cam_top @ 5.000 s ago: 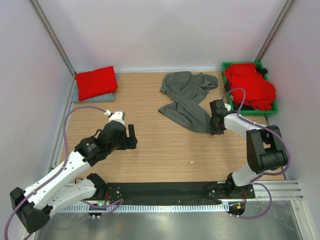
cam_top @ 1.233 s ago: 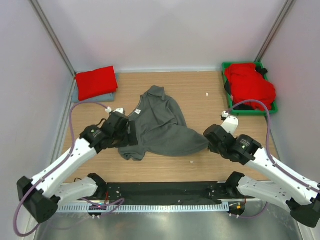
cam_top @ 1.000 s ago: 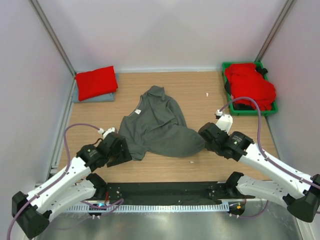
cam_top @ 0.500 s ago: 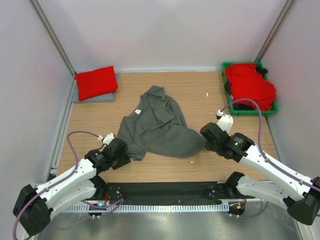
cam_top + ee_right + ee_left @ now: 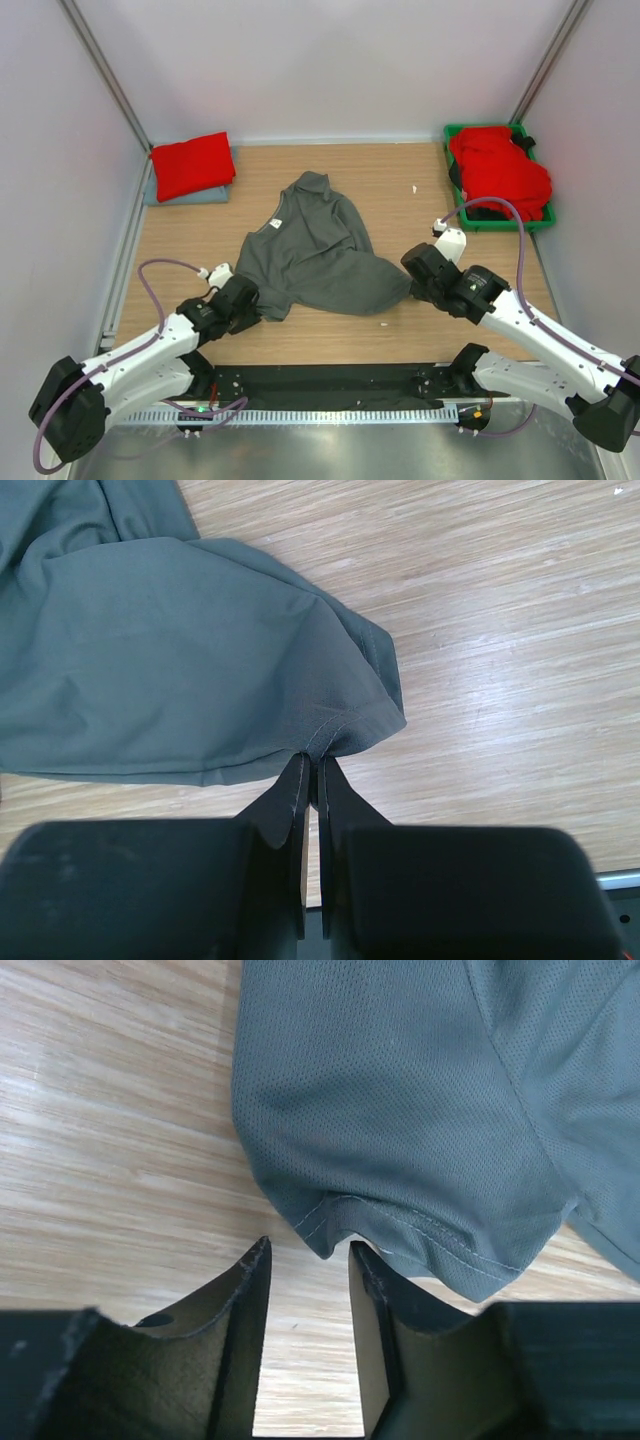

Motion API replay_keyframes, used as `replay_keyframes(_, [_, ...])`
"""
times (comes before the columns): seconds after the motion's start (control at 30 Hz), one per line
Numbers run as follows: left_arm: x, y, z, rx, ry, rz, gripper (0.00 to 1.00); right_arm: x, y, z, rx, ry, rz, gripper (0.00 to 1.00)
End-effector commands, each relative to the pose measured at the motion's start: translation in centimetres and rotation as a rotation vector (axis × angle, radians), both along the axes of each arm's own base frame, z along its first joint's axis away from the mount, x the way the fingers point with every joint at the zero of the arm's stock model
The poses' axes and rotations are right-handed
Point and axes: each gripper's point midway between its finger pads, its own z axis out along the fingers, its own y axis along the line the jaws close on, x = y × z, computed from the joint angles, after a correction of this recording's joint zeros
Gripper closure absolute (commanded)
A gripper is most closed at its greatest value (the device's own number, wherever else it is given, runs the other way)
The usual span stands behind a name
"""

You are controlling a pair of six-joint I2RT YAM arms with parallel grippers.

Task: Fold and stack the t-shirts
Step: Flatten the tshirt out

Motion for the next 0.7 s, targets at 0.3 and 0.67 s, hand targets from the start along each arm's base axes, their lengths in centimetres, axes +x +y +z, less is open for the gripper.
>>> replay_keyframes(0.3, [2.1, 0.2, 0.3, 0.056, -0.074, 0.001, 0.91, 0.7, 0.1, 0.1, 0.004, -0.019, -0.004, 0.99])
replay_keyframes(0.67, [2.4, -0.7, 12.3, -0.016, -0.217, -0.109, 1.0, 1.3, 0.8, 5.5, 0.1, -0.133, 0.021, 0.99])
